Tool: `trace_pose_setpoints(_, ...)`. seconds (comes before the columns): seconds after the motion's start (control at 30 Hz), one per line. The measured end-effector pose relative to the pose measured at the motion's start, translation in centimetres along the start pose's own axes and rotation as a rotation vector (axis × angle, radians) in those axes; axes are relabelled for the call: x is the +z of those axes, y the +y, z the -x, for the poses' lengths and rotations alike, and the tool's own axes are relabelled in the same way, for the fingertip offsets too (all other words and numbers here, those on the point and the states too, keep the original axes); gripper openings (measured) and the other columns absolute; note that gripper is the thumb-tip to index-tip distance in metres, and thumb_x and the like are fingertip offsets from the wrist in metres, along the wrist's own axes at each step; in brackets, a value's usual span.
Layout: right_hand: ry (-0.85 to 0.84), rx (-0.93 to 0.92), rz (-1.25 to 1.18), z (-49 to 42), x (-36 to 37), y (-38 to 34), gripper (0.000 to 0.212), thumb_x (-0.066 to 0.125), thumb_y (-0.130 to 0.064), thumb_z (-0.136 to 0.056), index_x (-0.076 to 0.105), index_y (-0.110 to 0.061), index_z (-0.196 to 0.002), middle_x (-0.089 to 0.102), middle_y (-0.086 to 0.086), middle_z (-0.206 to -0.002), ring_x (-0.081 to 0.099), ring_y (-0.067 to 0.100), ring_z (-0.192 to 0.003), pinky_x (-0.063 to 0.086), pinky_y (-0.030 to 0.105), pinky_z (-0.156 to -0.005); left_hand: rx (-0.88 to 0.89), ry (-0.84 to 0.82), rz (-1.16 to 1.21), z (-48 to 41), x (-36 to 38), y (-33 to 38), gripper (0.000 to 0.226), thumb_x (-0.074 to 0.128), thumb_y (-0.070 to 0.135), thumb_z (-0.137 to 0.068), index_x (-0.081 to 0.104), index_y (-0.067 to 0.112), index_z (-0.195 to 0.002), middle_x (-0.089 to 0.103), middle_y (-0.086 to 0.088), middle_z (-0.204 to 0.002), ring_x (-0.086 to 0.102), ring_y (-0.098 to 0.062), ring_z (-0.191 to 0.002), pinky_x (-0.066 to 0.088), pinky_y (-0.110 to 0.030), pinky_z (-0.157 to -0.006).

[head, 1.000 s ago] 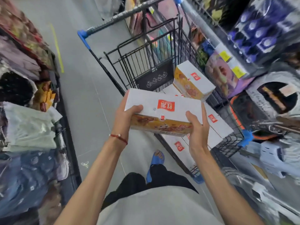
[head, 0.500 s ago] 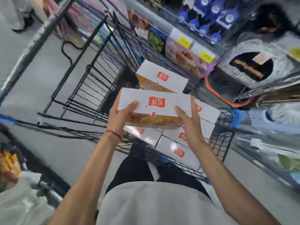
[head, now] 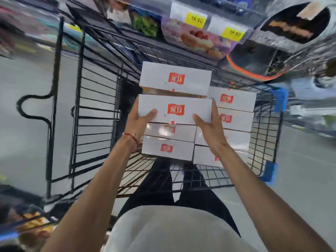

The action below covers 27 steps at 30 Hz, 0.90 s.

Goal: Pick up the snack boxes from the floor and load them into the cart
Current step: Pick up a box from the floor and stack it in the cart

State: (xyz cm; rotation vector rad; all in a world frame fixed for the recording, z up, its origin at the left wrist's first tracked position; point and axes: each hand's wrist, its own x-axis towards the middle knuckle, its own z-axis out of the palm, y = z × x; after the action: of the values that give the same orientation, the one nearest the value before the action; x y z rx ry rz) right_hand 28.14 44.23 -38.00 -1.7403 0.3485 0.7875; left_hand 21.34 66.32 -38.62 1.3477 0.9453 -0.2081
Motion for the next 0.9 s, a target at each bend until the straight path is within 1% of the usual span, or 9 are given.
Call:
trace_pose_setpoints(0.07, 0.009, 0.003, 0.007, -0.8, 0.5, 0.4, 0.089, 0.07, -0.018, -0.099, 0.013, -0.036, -0.165, 0.041, -0.007, -0.162, 0.044, 0.012, -0.145, 0.039, 0.044, -0.121, -0.004, -0.028, -0.025, -1.4, -0.4, -0.1, 0.059, 0.069, 0.009, -0.091, 0.048, 0.027, -0.143, 0.068, 0.004, -0.125, 0.068, -0.001, -0.105, 0.057, -0.019, -0.083)
trace_pose_setpoints(0.13, 0.017, 0.004, 0.012, -1.4, 1.0, 0.5, 0.092, 0.07, -0.015, -0.099, 0.01, -0.034, -0.166, 0.038, -0.006, -0.163, 0.043, 0.012, -0.145, 0.039, 0.045, -0.121, -0.002, -0.049, -0.045, -2.6, -0.7, -0.1, 0.061, 0.07, 0.009, -0.09, 0.048, 0.03, -0.143, 0.066, 0.003, -0.129, 0.064, -0.011, -0.116, 0.057, -0.033, -0.095)
trace_pose_setpoints(0.2, 0.02, -0.006, 0.028, -2.0, 1.3, 0.5, 0.093, 0.071, -0.016, -0.098, 0.01, -0.034, -0.165, 0.039, -0.005, -0.163, 0.044, 0.014, -0.145, 0.041, 0.047, -0.12, 0.004, -0.056, -0.074, -3.6, -0.8, -0.1, 0.061, 0.069, 0.008, -0.09, 0.048, 0.03, -0.142, 0.064, 0.003, -0.13, 0.061, -0.015, -0.12, 0.055, -0.037, -0.098)
trace_pose_setpoints(0.33, 0.005, -0.024, 0.063, -2.4, 1.9, 0.8, 0.091, 0.071, -0.011, -0.097, 0.013, -0.033, -0.164, 0.043, -0.004, -0.158, 0.048, 0.013, -0.141, 0.049, 0.038, -0.112, -0.002, -0.04, -0.11, -5.2, -1.0, 0.0, 0.063, 0.07, 0.005, -0.088, 0.047, 0.029, -0.142, 0.062, 0.003, -0.132, 0.057, -0.017, -0.124, 0.052, -0.035, -0.101)
trace_pose_setpoints(0.43, 0.003, -0.028, 0.071, -2.4, 2.2, 1.0, 0.095, 0.072, -0.008, -0.096, 0.012, -0.035, -0.164, 0.043, -0.004, -0.159, 0.048, 0.012, -0.141, 0.051, 0.033, -0.109, -0.027, -0.038, -0.108, -5.5, -1.3, -0.1, 0.066, 0.069, 0.004, -0.088, 0.046, 0.029, -0.144, 0.062, 0.004, -0.132, 0.057, -0.015, -0.123, 0.052, -0.026, -0.093)
trace_pose_setpoints(0.53, 0.017, -0.032, 0.074, -2.5, 2.0, 0.9, 0.094, 0.073, -0.006, -0.094, 0.017, -0.036, -0.163, 0.048, -0.005, -0.155, 0.05, 0.011, -0.139, 0.052, 0.037, -0.109, -0.021, -0.042, -0.098, -5.4, -1.1, 0.0, 0.065, 0.068, 0.002, -0.088, 0.046, 0.029, -0.143, 0.063, 0.004, -0.13, 0.057, -0.013, -0.122, 0.052, -0.021, -0.087)
trace_pose_setpoints(0.67, 0.038, -0.034, 0.091, -2.5, 1.5, 0.8, 0.094, 0.076, -0.007, -0.092, 0.021, -0.036, -0.162, 0.05, -0.007, -0.153, 0.05, 0.011, -0.138, 0.052, 0.041, -0.109, -0.013, -0.056, -0.069, -5.3, -0.6, 0.3, 0.064, 0.068, -0.001, -0.087, 0.048, 0.03, -0.14, 0.063, 0.007, -0.127, 0.057, -0.012, -0.121, 0.051, -0.028, -0.095)
trace_pose_setpoints(0.77, 0.029, -0.024, 0.094, -2.5, 1.2, 0.9, 0.095, 0.075, -0.005, -0.092, 0.019, -0.037, -0.163, 0.049, -0.007, -0.153, 0.05, 0.011, -0.138, 0.051, 0.041, -0.11, -0.001, -0.066, -0.076, -5.1, -0.5, 0.2, 0.063, 0.068, -0.001, -0.087, 0.048, 0.033, -0.137, 0.062, 0.007, -0.127, 0.055, -0.014, -0.123, 0.05, -0.026, -0.092)
trace_pose_setpoints(0.9, -0.016, 0.003, 0.092, -2.4, 1.1, 1.3, 0.098, 0.072, 0.001, -0.093, 0.016, -0.04, -0.163, 0.049, -0.005, -0.153, 0.049, 0.013, -0.139, 0.05, 0.041, -0.111, -0.008, -0.074, -0.096, -4.8, -0.7, -0.3, 0.067, 0.066, -0.003, -0.089, 0.045, 0.029, -0.144, 0.062, 0.009, -0.125, 0.057, -0.013, -0.122, 0.052, -0.033, -0.1)
